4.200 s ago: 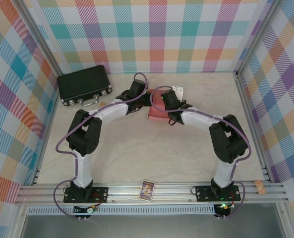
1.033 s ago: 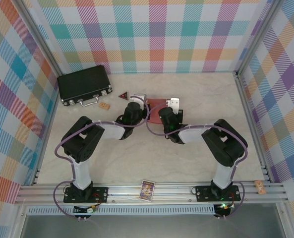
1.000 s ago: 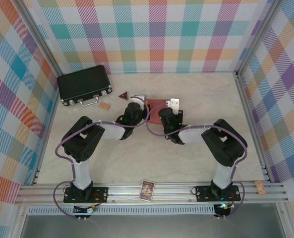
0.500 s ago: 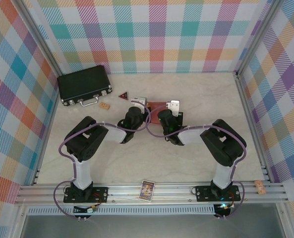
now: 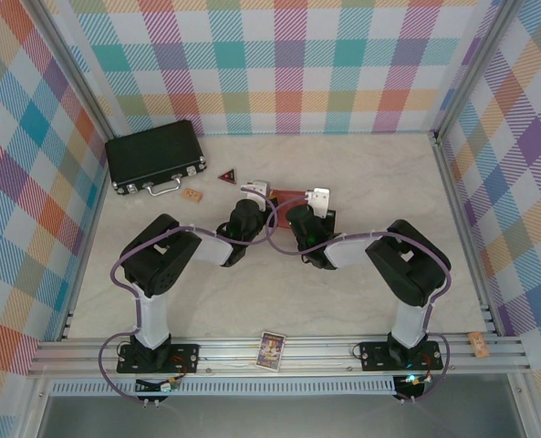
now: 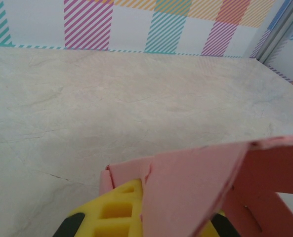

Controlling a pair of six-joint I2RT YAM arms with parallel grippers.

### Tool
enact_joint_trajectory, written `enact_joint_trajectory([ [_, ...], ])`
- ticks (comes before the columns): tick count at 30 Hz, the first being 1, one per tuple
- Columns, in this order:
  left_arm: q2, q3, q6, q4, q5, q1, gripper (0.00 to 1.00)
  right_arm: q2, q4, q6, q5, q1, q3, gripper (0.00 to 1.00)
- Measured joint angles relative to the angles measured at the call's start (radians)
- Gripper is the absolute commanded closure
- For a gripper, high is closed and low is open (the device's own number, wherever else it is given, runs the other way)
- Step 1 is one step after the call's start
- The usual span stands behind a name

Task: Fold the paper box

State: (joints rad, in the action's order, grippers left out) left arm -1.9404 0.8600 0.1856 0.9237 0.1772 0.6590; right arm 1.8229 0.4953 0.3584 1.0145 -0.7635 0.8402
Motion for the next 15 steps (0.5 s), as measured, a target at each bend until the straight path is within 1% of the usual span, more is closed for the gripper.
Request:
enact_joint_trajectory([
  [2, 0.0, 0.0, 0.0, 0.0, -0.001, 0.0, 0.96, 0.0, -0.008, 0.002, 0.001, -0.001, 0.002, 0.99],
  [4, 0.0, 0.0, 0.0, -0.001, -0.001, 0.0, 0.92, 0.0, -0.019, 0.005, 0.005, -0.003, 0.007, 0.99],
  [11, 0.0, -0.002, 0.0, -0.01, -0.021, 0.0, 0.9, 0.0, -0.042, 0.029, 0.01, -0.004, 0.008, 0.99],
  [15, 0.0, -0.021, -0.005, -0.006, -0.039, 0.002, 0.91, 0.0, -0.064, 0.037, 0.011, -0.006, 0.008, 0.99],
])
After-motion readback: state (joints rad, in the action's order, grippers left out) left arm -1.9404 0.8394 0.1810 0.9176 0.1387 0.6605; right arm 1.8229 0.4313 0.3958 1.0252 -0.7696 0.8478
